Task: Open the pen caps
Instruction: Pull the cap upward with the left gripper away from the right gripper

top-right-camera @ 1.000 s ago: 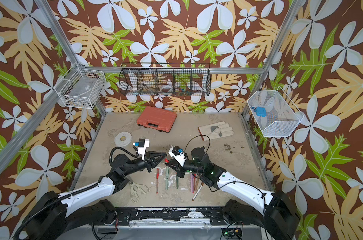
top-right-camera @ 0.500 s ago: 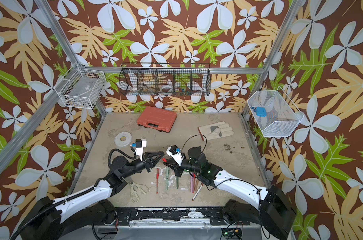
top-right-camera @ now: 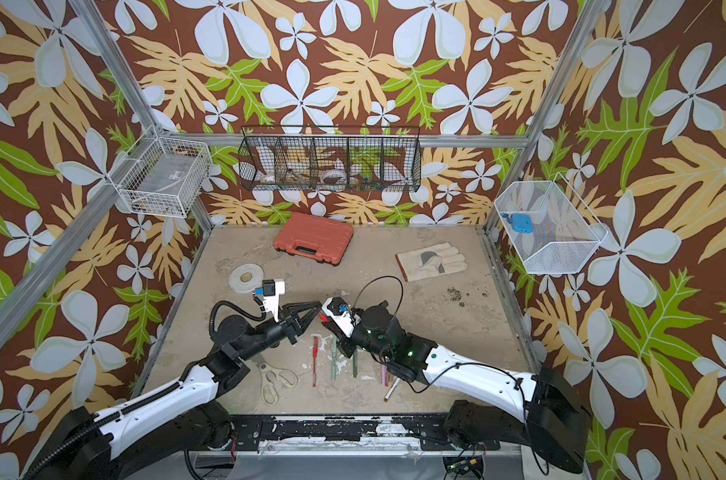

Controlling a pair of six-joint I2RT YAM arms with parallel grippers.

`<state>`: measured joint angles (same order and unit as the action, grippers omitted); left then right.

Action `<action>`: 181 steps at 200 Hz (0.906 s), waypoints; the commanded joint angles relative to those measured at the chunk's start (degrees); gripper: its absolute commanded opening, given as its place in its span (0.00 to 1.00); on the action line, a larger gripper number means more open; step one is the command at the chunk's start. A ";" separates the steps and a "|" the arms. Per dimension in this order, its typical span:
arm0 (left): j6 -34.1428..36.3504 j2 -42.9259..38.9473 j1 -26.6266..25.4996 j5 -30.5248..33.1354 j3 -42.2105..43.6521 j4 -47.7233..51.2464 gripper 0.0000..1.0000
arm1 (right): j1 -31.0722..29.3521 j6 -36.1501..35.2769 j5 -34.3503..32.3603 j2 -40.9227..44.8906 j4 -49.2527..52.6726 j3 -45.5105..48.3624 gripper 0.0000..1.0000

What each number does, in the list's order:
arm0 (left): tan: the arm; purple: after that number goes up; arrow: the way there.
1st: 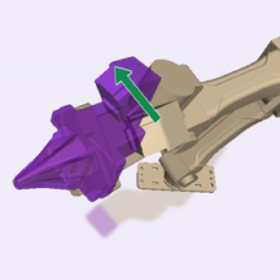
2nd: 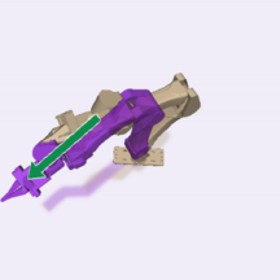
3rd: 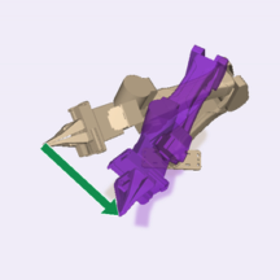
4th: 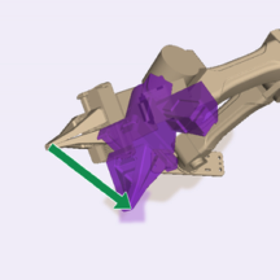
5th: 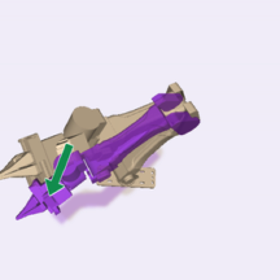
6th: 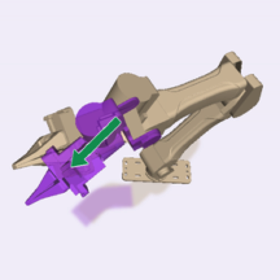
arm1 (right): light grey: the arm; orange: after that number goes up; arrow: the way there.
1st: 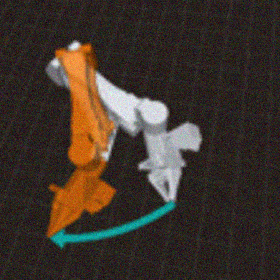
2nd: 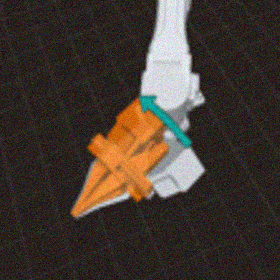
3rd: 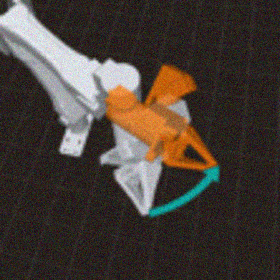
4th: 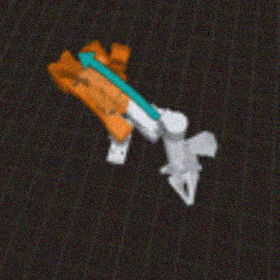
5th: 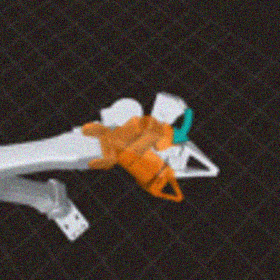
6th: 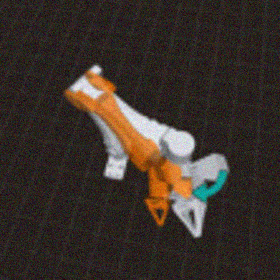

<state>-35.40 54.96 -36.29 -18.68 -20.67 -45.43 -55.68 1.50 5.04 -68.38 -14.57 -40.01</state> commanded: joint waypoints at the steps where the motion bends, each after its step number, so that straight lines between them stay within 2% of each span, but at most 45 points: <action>1: 0.07 -0.48 0.70 6.20 0.09 -2.82 0.00 | -0.66 -0.80 -6.82 -0.04 4.59 -0.16 0.00; 26: 0.29 -1.06 0.85 6.22 0.36 -3.17 0.00 | -0.65 -1.03 -3.80 0.44 4.15 0.27 0.00; 52: 0.46 -1.48 1.05 5.80 0.68 -3.64 0.00 | 0.00 -1.15 2.48 0.34 4.22 0.07 0.00; 114: -0.16 -2.03 2.10 3.99 1.53 -5.64 0.00 | 5.15 1.45 15.74 1.78 2.23 1.69 0.00; 142: -0.75 -1.61 2.28 2.04 2.08 -8.18 0.00 | 8.12 3.38 24.00 0.84 0.68 2.11 0.00; 181: -1.12 -1.56 2.52 0.33 2.64 -10.34 0.00 | 9.36 4.04 31.60 -0.74 0.33 1.68 0.00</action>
<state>-37.19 53.49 -34.57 -23.49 -18.22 -49.30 -46.81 3.95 29.15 -68.40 -18.02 -38.28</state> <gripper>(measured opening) 0.117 0.068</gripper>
